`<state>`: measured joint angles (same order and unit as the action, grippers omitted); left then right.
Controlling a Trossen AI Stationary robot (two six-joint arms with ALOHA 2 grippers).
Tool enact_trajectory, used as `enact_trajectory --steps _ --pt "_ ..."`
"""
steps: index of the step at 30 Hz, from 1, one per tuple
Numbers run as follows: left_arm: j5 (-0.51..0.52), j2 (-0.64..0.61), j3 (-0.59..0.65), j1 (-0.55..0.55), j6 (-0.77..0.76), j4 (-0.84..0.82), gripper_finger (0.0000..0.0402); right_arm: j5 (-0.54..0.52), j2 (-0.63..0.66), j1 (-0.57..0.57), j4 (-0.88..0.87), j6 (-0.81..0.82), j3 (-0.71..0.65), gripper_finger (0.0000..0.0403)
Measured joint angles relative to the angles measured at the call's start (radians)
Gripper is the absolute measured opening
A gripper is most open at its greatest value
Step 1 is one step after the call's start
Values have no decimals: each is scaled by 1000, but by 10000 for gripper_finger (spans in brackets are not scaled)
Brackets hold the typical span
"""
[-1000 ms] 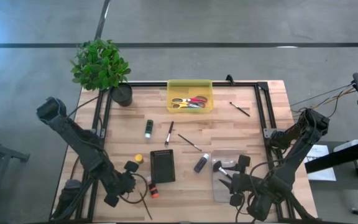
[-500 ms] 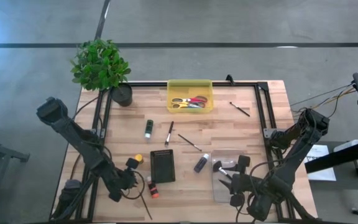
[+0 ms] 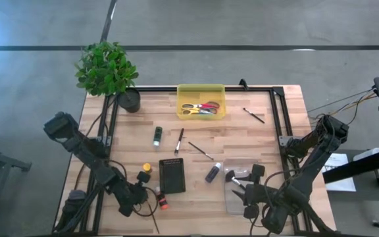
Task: Pick & Place Paint Supplies
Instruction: Put the liner brush into the transparent bin
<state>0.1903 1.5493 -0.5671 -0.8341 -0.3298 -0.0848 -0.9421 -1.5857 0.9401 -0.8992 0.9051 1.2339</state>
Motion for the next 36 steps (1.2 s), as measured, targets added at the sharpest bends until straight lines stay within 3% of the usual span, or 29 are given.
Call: enact_trajectory --steps 6,11,15,24,30,36 --pt "-1 7 -1 0 -8 3 58 0 0 0 1 0 0 218" --pt "-9 7 0 1 -60 1 11 0 0 0 2 0 0 218" --pt "-20 7 0 2 -101 6 4 0 0 0 6 0 0 218" --pt "-84 -26 5 0 -31 166 2 0 0 0 25 0 -13 218" --pt "-48 -35 5 0 68 318 1 0 0 0 78 -36 -28 218" --pt "98 -36 5 4 213 481 1 0 0 0 257 -161 -76 218"
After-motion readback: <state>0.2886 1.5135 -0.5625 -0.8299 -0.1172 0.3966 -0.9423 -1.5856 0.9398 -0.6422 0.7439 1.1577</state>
